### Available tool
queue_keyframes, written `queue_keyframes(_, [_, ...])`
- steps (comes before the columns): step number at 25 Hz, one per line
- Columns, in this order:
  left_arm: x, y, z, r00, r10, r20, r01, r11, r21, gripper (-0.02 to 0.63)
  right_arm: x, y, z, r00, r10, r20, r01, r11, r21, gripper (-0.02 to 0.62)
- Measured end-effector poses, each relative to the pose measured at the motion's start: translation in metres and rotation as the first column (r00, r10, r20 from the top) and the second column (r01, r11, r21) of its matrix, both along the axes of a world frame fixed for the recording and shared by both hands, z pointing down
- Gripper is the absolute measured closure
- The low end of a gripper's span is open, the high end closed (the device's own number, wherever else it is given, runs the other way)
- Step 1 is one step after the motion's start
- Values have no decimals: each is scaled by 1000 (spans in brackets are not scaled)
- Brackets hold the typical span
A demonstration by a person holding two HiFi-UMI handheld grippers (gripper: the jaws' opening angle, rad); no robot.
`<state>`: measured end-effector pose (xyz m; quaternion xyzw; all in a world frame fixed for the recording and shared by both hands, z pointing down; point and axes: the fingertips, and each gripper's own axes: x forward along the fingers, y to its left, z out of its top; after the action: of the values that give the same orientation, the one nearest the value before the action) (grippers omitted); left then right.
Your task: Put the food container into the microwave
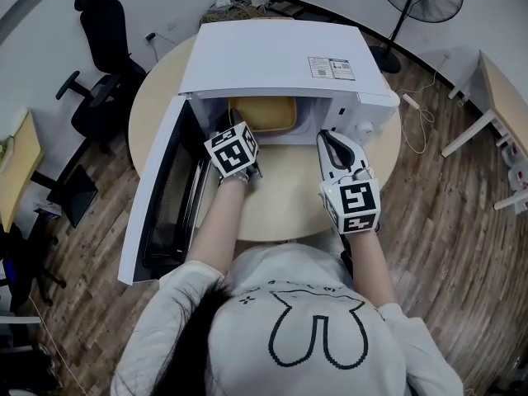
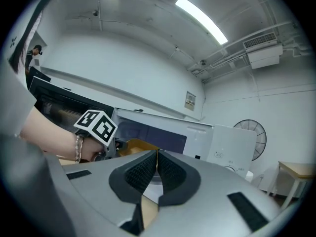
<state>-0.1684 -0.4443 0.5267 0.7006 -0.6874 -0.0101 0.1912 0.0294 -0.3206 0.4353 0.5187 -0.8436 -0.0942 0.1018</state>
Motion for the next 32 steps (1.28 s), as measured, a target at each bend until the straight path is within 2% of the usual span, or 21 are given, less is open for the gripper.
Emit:
queue_keyframes(11, [6, -17, 0, 1000, -3, 0, 3, 1000, -27, 586, -2, -5, -3, 1000, -25, -19, 25, 1000, -7, 565])
queue_keyframes(12, [6, -18, 0, 1000, 0, -3, 0, 1000, -29, 574, -1, -5, -3, 1000, -25, -19, 25, 1000, -8, 565])
queue_keyframes(14, [8, -21, 1, 1000, 11, -6, -11, 999, -33, 495, 0, -7, -4, 1000, -25, -18, 24, 1000, -9, 565])
queue_keyframes(15, [9, -22, 0, 1000, 15, -7, -15, 999, -34, 482, 0, -8, -5, 1000, -25, -16, 24, 1000, -10, 565])
queue_keyframes(32, [17, 0, -16, 996, 62, 64, -57, 996, -72, 477, 2, 0, -34, 1000, 3, 19, -2, 999, -51, 565])
